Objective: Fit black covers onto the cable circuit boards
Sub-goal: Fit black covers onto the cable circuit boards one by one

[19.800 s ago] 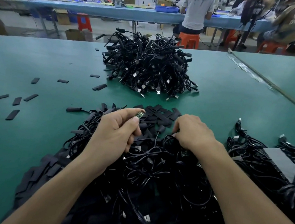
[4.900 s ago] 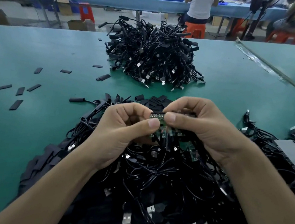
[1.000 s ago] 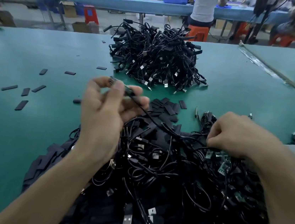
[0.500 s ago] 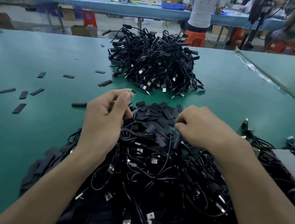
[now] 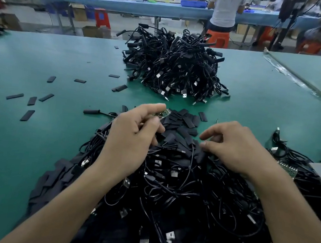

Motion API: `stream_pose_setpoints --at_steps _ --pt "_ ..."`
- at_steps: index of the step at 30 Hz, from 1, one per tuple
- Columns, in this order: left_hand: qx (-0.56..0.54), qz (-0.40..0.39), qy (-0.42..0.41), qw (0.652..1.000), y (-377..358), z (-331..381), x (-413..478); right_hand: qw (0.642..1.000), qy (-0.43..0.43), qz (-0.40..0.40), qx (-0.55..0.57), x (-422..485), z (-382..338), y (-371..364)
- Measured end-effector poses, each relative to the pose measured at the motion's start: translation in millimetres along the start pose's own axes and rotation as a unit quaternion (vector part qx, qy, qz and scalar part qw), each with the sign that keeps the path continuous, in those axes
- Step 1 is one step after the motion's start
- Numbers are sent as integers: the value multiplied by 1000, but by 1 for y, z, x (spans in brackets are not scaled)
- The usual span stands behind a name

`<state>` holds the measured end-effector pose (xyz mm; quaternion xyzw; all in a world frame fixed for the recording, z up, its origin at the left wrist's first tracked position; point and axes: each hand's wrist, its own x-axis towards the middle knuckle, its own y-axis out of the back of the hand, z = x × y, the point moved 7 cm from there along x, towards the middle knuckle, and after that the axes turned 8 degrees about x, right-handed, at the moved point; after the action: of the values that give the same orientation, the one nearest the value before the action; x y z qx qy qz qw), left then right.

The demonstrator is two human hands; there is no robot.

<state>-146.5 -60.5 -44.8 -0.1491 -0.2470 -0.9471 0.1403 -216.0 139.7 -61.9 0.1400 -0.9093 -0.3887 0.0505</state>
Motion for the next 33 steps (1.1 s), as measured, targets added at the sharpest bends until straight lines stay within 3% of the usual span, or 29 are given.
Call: stream_pose_setpoints --at_steps 5,10,14,17,21,24,28,30,33 --pt "-49 49 27 997 8 -7 0 975 -38 -24 -217 2 -4 -9" --pt "-50 91 -15 994 13 2 -1 976 46 -55 -205 17 -43 -26" --pt "-13 131 -60 989 22 17 -3 955 7 -132 -267 27 -41 -45" --pt "2 134 -62 989 25 19 -3 954 13 -115 -278 28 -46 -49" --pt "60 51 -23 997 12 10 -1 965 58 -53 -248 22 -57 -49" --pt "58 20 -1 998 8 2 1 986 49 -40 -156 17 -51 -42" --pt "57 1 13 998 5 -4 0 995 63 40 62 11 -40 -16" --pt "51 -9 17 999 3 -5 -1 977 67 40 200 5 -35 -12" --pt "33 -18 28 999 2 -6 -1 915 67 -23 398 -2 -34 -21"
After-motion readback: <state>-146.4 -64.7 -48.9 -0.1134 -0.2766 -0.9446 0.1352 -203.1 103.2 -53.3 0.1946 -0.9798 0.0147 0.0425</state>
